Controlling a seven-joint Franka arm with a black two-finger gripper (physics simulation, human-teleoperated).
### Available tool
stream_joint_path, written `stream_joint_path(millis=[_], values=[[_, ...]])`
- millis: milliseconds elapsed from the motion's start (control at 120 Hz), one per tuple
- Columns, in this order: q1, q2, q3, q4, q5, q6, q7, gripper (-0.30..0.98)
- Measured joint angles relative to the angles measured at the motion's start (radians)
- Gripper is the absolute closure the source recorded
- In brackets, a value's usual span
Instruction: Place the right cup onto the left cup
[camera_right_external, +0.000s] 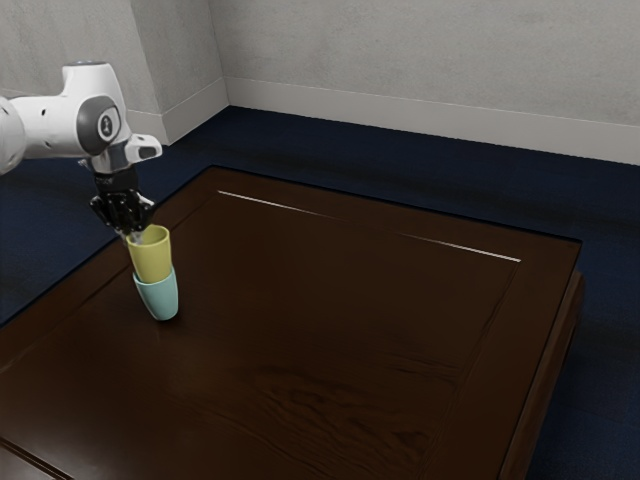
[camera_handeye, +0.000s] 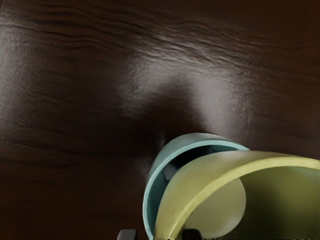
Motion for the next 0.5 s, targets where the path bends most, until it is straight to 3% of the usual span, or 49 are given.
stream_joint_path(millis=[208,358,500], values=[[0.006,-0.039,-0.002,-0.001,-0.019,-0.001,0.009,0.25],[0.004,-0.140,-0.025,0.014,-0.022,-0.078,0.017,0.12],[0.010,-0.216,-0.135,0.116,-0.021,-0.202,0.017,0.06]])
